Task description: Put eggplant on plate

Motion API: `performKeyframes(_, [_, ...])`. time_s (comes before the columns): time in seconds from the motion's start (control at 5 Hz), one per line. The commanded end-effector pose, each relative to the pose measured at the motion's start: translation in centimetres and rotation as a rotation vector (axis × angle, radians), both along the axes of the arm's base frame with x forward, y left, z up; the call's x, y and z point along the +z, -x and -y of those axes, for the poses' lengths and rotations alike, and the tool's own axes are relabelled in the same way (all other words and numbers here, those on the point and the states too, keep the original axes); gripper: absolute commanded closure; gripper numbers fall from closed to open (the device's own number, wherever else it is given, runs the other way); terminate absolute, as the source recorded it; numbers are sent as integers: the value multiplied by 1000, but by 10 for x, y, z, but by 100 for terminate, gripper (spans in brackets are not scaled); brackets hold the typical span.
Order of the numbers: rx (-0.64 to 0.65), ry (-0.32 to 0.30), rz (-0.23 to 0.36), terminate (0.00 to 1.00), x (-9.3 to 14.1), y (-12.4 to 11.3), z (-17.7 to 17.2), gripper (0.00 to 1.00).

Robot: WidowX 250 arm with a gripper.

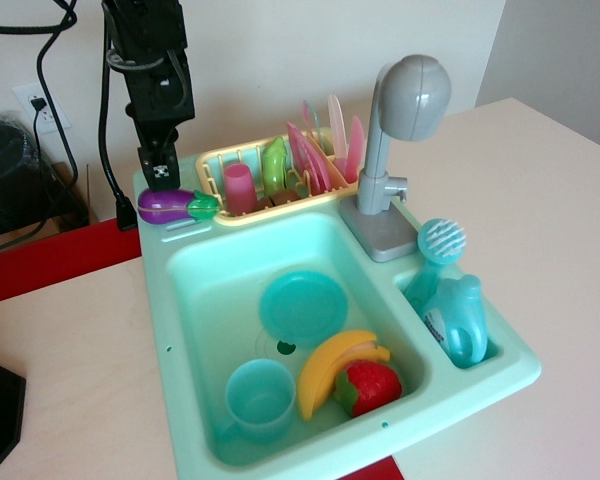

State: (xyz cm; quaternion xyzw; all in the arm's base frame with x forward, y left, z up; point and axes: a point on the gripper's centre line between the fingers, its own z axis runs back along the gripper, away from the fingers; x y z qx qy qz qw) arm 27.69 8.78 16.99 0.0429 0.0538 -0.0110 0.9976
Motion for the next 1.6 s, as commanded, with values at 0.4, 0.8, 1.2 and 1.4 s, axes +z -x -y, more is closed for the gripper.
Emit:
performKeyframes(0.4, [-16,-16,-47,0,-17,14,6,0])
performKeyframes(0.8, [-4,-54,4,0,-37,17,7,100])
performKeyframes(1.2, [17,-121,77,0,-39,21,9,100])
performKeyframes(1.4, [-13,-119,126,0,-30,13,14,100])
